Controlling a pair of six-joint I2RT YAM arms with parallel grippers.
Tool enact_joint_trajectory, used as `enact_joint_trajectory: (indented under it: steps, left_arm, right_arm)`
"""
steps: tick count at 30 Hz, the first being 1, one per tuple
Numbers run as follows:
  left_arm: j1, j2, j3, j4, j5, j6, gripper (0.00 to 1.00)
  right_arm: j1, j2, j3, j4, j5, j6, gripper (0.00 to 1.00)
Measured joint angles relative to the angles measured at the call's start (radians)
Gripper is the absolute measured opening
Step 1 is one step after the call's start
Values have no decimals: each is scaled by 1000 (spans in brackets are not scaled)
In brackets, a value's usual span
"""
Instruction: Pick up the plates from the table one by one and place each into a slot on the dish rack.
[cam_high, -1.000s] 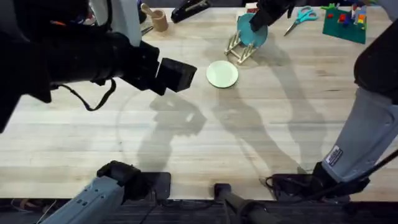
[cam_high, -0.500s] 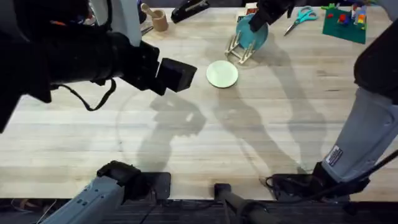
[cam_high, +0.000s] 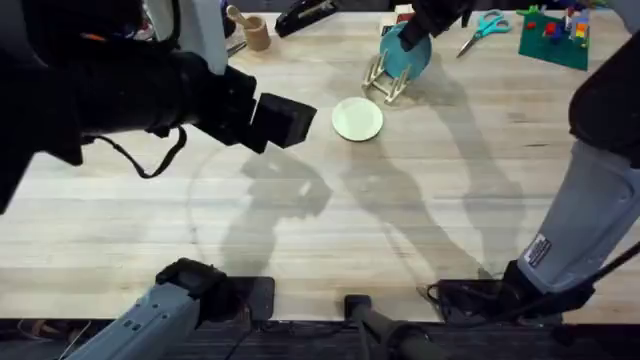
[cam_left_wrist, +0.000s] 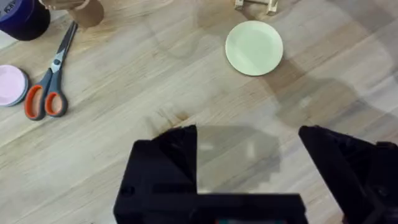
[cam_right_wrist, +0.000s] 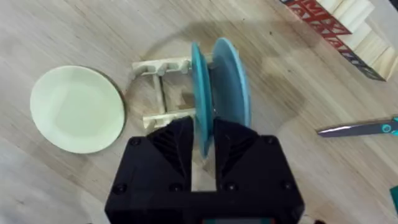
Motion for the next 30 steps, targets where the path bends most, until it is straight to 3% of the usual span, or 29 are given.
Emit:
enact_joint_trajectory:
  steps: [6,14,17,21,25,30]
  left_arm:
    - [0,0,0,0,0,0,995]
    - [0,0,0,0,0,0,995]
    - [0,0,0,0,0,0,995]
    - [0,0,0,0,0,0,994]
    - [0,0,0,0,0,0,994]
    - [0,0,0,0,0,0,994]
  right_arm:
    - [0,-61,43,-37,12,22,207]
    - [0,-256,73,-131,26,56,285]
    - [0,-319,74,-190,30,66,442]
    - [-2,-383,74,-219,31,65,963]
    - [-13,-456,64,-224,31,66,996]
    - [-44,-596,-43,-192,31,69,995]
